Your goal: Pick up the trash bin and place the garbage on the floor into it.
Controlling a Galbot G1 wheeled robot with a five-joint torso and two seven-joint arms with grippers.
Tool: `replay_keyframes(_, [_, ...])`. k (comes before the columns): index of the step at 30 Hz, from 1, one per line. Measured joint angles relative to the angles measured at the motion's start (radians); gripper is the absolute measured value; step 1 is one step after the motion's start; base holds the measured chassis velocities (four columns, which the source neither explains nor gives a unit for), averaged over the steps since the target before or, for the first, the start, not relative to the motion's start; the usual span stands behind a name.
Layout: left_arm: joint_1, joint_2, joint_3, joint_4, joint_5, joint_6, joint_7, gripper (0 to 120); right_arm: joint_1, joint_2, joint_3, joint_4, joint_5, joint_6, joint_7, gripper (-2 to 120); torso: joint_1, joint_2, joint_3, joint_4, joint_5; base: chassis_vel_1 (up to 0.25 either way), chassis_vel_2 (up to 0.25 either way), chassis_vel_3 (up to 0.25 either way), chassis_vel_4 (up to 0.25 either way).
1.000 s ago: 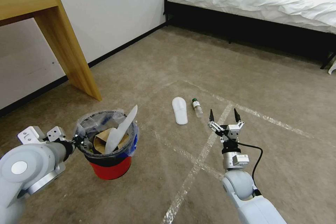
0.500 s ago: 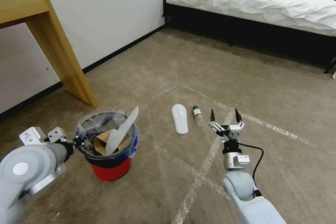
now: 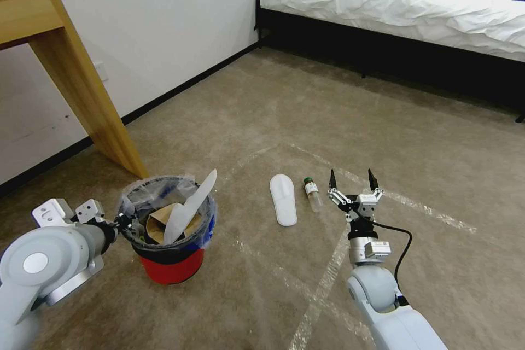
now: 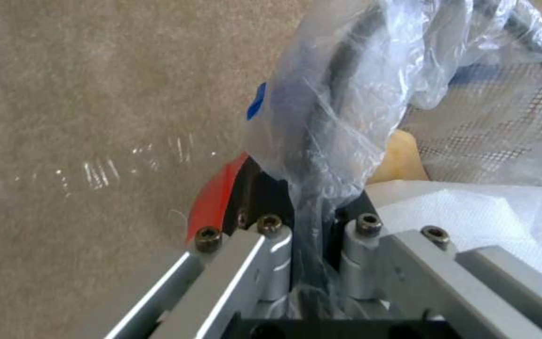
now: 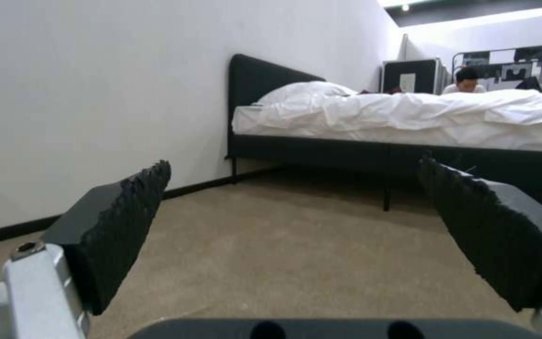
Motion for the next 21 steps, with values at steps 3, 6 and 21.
replay_keyframes(3, [-0.001, -0.002, 0.004, 0.002, 0.003, 0.003, 0.002, 4, 0.001, 0.003, -0.001, 0.0, 0.0, 0.0, 0.0, 100, 0.0, 0.0, 0.0, 0.0, -0.0002, -0.103, 0.098, 0.104, -0.113])
replay_keyframes(6, [-0.001, -0.001, 0.004, 0.002, 0.004, 0.003, 0.003, 4, 0.002, 0.004, -0.002, -0.001, -0.001, 0.0, 0.0, 100, 0.0, 0.0, 0.0, 0.0, -0.0001, -0.104, 0.114, 0.115, -0.117])
replay_keyframes(21, [0.003, 0.002, 0.004, 0.002, 0.006, 0.008, 0.007, 4, 0.007, 0.01, -0.004, -0.004, -0.002, -0.001, -0.001, 100, 0.0, 0.0, 0.0, 0.0001, 0.0, -0.12, 0.12, 0.118, -0.118])
